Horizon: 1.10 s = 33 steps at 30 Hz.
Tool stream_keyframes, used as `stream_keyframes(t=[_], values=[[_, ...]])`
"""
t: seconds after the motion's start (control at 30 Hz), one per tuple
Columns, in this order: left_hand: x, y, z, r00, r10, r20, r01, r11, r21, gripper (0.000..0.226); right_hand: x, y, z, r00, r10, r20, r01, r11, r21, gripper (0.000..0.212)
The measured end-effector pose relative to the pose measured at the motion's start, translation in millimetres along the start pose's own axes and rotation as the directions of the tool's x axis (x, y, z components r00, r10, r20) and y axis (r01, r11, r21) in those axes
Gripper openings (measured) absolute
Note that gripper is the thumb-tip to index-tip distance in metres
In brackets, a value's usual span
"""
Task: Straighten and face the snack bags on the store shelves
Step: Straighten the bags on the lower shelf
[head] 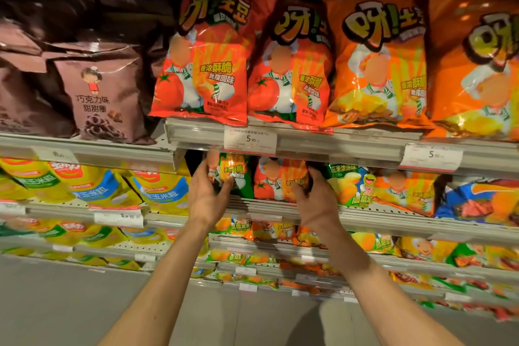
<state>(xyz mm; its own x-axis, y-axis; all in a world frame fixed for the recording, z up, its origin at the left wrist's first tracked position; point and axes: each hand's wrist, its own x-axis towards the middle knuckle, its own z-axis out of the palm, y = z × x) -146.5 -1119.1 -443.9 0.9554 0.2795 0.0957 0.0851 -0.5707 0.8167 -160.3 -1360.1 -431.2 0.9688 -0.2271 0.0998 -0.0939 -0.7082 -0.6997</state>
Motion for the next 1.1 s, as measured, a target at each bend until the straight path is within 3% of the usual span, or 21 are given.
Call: stream_keyframes(t=[0.17,0.3,0.4,0.5,0.73,0.87,1.1], values=[[-6.5,-2.6,0.7,0.999,-0.030,-0.038,0.032,0.998,0.049,0.088,-4.4,4.6,-1.2,0.997,-0.044,-0.071,0.046,0.998,0.036,0.053],[-2.3,-8.1,-1.5,0.999,-0.035,-0.042,0.034,0.999,-0.023,0.071,-34.8,0.4,6.4,0.976,-0.150,-0.155,0.167,0.981,0.102,0.047],[0.5,-9.9,-5.5,0.997,-0.079,0.008,0.079,0.989,-0.123,0.062,-44.1,-9.0,17.4,0.970,-0.230,-0.078,0.239,0.962,0.136,0.028],[2.7,-10.9,-7.7,0.997,-0.071,0.021,0.073,0.989,-0.128,0.060,-36.2,-23.7,27.9,0.964,-0.264,0.027,0.261,0.961,0.087,0.030],[10.9,-22.5,-5.5,0.997,-0.043,-0.066,0.033,0.989,-0.142,0.077,-22.9,-22.8,33.1,0.970,-0.218,0.108,0.201,0.968,0.152,0.035],[6.4,-14.1,-8.1,0.997,-0.023,-0.075,0.011,0.987,-0.158,0.069,-21.9,-20.6,31.0,0.975,-0.167,0.146,0.126,0.958,0.256,0.028],[-21.8,12.7,-12.7,0.996,-0.031,-0.088,0.005,0.960,-0.279,0.051,-28.4,-18.5,24.9,0.979,-0.100,0.178,0.009,0.893,0.450,0.039]])
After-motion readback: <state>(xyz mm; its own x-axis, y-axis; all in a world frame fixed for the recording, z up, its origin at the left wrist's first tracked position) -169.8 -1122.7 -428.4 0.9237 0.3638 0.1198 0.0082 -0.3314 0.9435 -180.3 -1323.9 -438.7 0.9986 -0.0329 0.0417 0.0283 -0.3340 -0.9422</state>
